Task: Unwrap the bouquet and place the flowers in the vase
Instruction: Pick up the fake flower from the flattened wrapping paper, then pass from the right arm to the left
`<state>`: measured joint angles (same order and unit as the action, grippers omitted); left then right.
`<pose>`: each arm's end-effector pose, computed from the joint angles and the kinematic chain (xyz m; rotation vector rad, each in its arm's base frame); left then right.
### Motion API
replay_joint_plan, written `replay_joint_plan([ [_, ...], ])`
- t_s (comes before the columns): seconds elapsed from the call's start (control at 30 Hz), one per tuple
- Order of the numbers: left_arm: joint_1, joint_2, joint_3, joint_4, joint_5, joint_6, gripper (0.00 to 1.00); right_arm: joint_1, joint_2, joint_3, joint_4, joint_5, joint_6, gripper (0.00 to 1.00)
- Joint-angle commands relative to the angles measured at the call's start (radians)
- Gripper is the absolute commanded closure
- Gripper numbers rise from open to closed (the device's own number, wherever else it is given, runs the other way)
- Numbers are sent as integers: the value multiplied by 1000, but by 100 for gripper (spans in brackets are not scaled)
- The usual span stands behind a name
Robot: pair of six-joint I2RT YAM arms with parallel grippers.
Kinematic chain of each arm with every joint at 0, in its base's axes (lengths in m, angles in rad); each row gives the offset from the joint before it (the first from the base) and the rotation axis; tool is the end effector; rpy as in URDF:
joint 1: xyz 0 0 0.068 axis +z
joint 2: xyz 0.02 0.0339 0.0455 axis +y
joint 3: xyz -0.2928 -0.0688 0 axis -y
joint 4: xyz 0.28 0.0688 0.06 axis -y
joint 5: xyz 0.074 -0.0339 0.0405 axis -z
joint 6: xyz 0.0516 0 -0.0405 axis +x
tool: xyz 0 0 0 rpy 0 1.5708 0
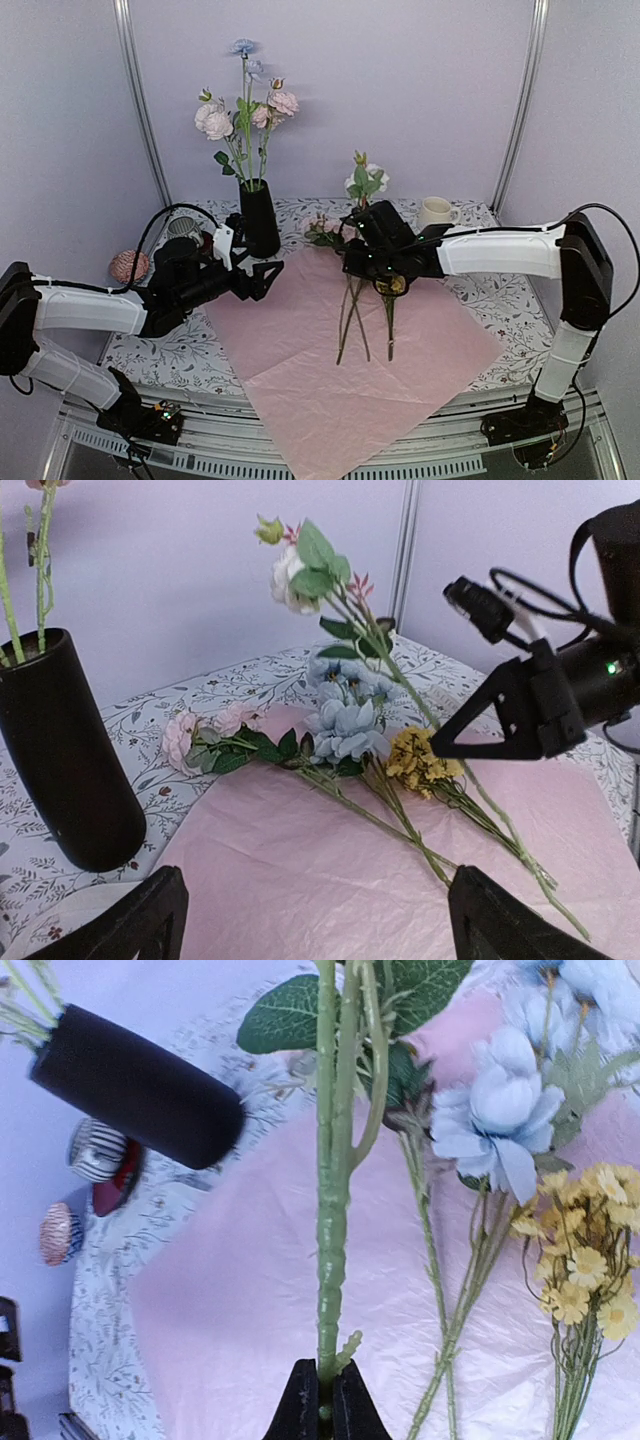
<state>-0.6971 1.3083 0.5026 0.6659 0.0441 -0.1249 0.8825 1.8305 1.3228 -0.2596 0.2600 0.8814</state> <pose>0.2328 -0.1979 0.2184 0.5270 1.6725 -0.6442 0.3013 0.3455 0.2268 0.1307 2.3771 0.5821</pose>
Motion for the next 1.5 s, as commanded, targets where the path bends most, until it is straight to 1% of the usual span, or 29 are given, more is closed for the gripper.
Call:
replay_joint_plan([
  [0.0, -20, -1, 23, -15, -6, 13, 7, 6, -119, -135, 291, -63, -187, 98],
  [0.13, -24, -3, 22, -9, 9, 6, 7, 24, -215, -283, 486, -158, -326, 98],
  [0.23, -24, -2, 15, 12, 48, -11, 7, 30, -271, -377, 625, -263, -420, 98],
  [0.33, -27, 3, 14, 27, 87, -26, 7, 33, -301, -435, 713, -367, -461, 98],
  [0.47, -28, 1, 12, 34, 97, -30, 7, 59, -306, -454, 777, -462, -494, 97],
  [0.53, -28, -6, 5, 44, 103, -31, 6, 90, -307, -450, 791, -428, -505, 97],
  [0.6, -28, -16, -7, 67, 122, -40, 6, 119, -308, -457, 813, -359, -520, 97],
  [0.73, -28, -46, -44, 149, 210, -55, 6, 143, -292, -487, 909, -315, -535, 97],
  [0.83, -28, -67, -66, 193, 265, -68, 6, 147, -270, -514, 995, -334, -549, 96],
  [0.93, -28, -83, -90, 242, 319, -83, 6, 173, -242, -539, 1090, -347, -618, 97],
  [1.1, -28, -87, -113, 331, 425, -111, 6, 207, -196, -532, 1162, -371, -715, 97],
  [1.3, -28, -76, -109, 376, 530, -135, 13, 221, -157, -512, 1186, -403, -742, 97],
  [1.47, -28, -83, -117, 411, 566, -155, 25, 237, -134, -500, 1187, -397, -768, 97],
])
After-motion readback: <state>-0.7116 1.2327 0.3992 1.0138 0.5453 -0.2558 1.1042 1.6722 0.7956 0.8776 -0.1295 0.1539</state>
